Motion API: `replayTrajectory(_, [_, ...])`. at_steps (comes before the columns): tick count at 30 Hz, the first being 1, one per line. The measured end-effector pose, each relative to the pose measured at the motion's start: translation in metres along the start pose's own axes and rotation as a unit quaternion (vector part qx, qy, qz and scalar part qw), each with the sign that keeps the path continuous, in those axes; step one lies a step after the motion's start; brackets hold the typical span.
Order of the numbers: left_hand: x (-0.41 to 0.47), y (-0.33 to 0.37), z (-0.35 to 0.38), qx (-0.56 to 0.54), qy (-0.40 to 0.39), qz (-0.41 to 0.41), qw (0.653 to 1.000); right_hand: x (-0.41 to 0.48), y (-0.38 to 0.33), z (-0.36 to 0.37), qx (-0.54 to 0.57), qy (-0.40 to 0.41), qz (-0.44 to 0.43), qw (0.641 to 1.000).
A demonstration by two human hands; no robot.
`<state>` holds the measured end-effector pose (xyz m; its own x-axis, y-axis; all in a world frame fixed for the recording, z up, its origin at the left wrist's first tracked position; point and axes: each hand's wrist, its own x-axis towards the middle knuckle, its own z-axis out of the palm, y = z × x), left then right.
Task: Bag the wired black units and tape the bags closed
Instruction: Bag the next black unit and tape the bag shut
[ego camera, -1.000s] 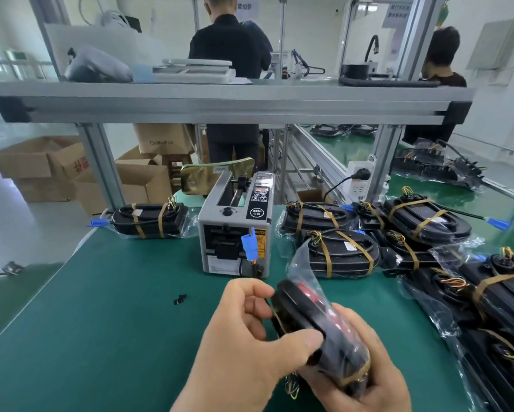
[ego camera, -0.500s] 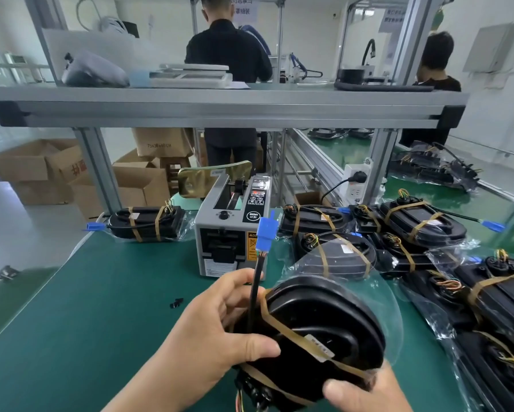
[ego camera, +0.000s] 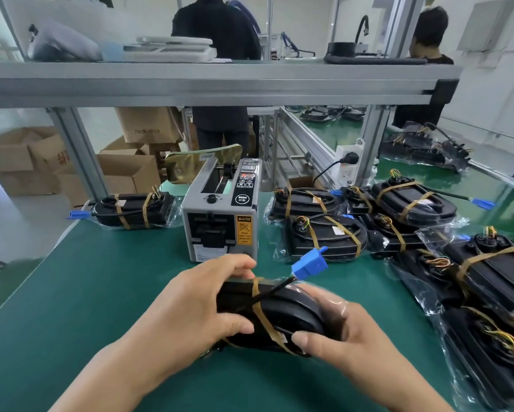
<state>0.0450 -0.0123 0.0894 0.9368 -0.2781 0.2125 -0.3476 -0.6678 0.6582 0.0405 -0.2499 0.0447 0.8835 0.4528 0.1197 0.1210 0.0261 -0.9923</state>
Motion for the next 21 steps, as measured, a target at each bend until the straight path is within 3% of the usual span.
replayTrajectory(5, [-0.002, -0.001, 0.005, 0.084, -0.011, 0.158, 0.984, -0.002, 0.029, 0.011, 0.014, 0.097, -0.008, 0.995])
replayTrajectory(7, [-0.006, -0.002, 0.014, 0.15, 0.01, 0.232, 0.961, -0.004, 0.041, 0.012, 0.053, 0.148, 0.01, 0.987])
replayTrajectory(9, [-0.01, -0.002, 0.027, 0.239, 0.031, 0.274, 0.931, -0.005, 0.043, 0.012, 0.125, 0.131, 0.009, 0.983])
replayTrajectory(11, [-0.011, -0.003, 0.036, 0.285, 0.048, 0.267, 0.919, -0.003, 0.045, 0.01, 0.154, 0.103, 0.002, 0.983])
replayTrajectory(16, [-0.007, -0.005, 0.044, 0.261, 0.059, 0.263, 0.927, -0.002, 0.048, 0.002, 0.211, 0.053, 0.011, 0.976])
replayTrajectory(21, [0.002, 0.003, 0.04, 0.284, 0.061, 0.279, 0.915, 0.002, 0.031, -0.003, 0.145, 0.001, 0.009, 0.989])
